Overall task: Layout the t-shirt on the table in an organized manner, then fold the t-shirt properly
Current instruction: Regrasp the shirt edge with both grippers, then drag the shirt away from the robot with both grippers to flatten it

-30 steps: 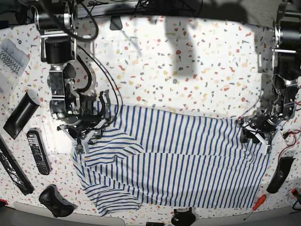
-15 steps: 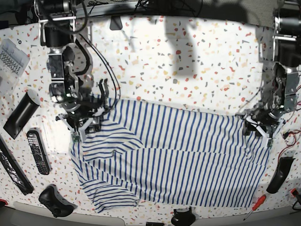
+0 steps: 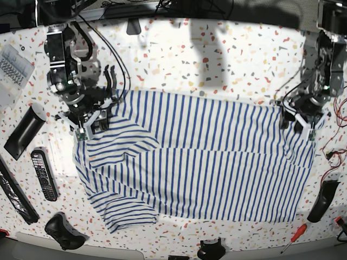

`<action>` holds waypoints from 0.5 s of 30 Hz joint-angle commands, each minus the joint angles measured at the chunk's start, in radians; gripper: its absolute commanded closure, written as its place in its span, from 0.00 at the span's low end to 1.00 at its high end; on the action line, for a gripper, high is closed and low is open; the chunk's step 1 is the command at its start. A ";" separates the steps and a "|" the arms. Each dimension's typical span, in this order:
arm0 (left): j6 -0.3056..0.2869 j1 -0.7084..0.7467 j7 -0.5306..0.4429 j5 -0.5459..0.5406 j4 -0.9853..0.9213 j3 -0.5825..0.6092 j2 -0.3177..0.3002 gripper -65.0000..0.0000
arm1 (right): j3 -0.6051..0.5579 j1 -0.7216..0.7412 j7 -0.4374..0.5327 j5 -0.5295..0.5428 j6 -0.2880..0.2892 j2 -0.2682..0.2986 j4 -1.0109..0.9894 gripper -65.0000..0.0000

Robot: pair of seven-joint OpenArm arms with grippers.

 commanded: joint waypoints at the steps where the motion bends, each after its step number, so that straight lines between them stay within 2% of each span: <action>1: -0.014 0.047 0.119 0.025 0.014 0.003 -0.006 0.57 | 0.003 -0.021 -0.049 -0.012 0.004 0.014 0.015 0.66; 7: 0.019 0.193 0.124 0.024 0.169 -0.076 0.011 0.57 | 0.003 -0.127 -0.061 -0.013 0.003 0.019 0.108 0.66; 15: 0.019 0.392 0.135 0.025 0.380 -0.228 0.045 0.57 | 0.003 -0.265 -0.072 -0.037 0.000 0.019 0.212 0.66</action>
